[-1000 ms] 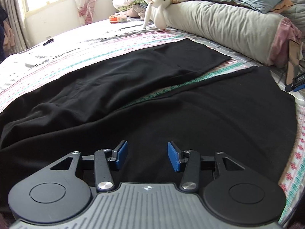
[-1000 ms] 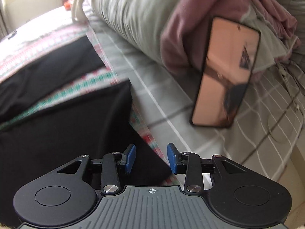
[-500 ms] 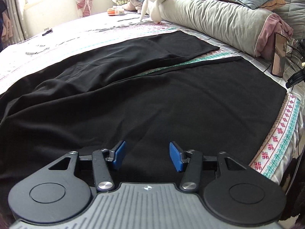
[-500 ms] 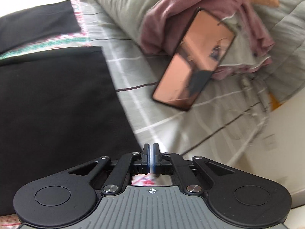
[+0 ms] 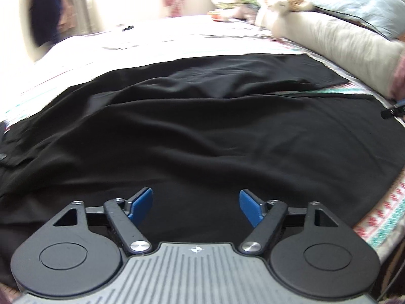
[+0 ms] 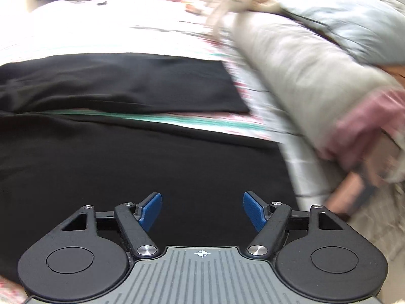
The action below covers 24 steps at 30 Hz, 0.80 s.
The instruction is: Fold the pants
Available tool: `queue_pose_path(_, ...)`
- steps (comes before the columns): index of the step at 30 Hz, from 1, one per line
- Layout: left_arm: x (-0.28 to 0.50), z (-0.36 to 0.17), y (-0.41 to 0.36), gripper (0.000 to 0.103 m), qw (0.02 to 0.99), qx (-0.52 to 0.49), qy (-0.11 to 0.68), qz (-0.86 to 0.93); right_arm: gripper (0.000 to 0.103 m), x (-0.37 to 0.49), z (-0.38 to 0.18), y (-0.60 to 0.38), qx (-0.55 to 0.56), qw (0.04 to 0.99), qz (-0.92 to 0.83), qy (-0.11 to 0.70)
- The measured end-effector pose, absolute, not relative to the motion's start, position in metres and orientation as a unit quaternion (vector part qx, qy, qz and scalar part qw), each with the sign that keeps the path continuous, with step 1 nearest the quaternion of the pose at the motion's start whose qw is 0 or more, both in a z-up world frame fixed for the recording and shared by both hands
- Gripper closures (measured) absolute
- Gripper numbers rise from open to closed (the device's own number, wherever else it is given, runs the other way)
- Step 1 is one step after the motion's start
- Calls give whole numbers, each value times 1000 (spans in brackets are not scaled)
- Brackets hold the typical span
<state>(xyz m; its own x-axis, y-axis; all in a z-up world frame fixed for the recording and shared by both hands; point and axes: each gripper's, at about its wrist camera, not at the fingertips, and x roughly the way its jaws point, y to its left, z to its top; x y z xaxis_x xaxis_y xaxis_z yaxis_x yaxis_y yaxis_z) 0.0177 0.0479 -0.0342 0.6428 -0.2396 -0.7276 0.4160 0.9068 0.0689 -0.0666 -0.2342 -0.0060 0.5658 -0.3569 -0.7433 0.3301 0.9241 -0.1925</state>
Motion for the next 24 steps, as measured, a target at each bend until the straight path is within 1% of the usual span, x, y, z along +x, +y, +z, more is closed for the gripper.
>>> queue_pose_path(4,21,-33,85,5,903,111,389,-144,29,-44,-7,-188,-21,893,-121,432)
queue_pose_path(8,22,-32,120,5,904,114,398,-106,25,-31,-13,-148,-41,892,-73,444)
queue_pose_path(13,24,-35,160,5,900,103,419,-62,25,-17,-21,-111,-42,883,-28,466)
queue_pose_path(16,23,-32,182,6,905,98,414,-13,25,-11,-22,-91,-37,880,-3,474)
queue_pose_path(19,22,-24,207,6,912,74,402,42,25,-14,-20,-68,-35,883,38,466)
queue_pose_path(24,17,-17,257,6,911,1,393,126,25,-25,-14,-18,-62,883,137,445)
